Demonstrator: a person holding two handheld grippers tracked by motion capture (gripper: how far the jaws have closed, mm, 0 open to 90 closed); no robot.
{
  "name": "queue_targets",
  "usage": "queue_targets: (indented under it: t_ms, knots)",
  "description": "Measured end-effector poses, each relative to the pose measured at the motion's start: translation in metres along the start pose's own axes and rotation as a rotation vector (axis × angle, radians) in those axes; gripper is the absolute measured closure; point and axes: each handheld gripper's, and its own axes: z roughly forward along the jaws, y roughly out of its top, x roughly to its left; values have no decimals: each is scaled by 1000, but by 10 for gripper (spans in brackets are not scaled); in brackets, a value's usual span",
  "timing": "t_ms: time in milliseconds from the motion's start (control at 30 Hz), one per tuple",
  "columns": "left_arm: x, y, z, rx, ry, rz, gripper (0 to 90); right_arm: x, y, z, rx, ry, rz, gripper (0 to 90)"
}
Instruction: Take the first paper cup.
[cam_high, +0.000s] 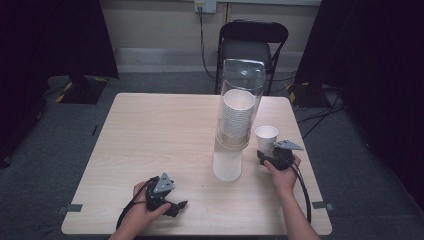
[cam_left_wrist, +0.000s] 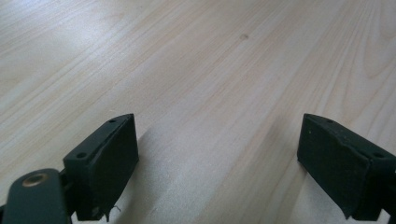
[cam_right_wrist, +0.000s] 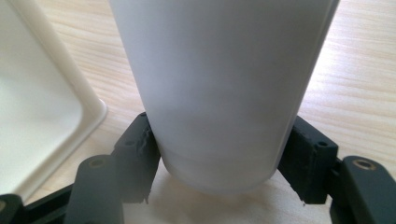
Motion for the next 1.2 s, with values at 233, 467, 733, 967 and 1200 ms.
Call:
queue_targets:
  t_ms: [233,467,733,967,1200]
  knots:
    - [0,0,0,0,2,4,120,2,1,4,25,-16,-9,350]
    - [0,0,0,0,1,3,120,3,1,7,73,-17,-35,348]
    - [0,0,0,1,1,3,120,3,0,8,111,-6,-39,345]
    - [0,0,0,0,1,3,120,3,-1,7,127,-6,-39,346]
    - [0,0,0,0,2,4,120,2,-2,4,127,-2,-40,340]
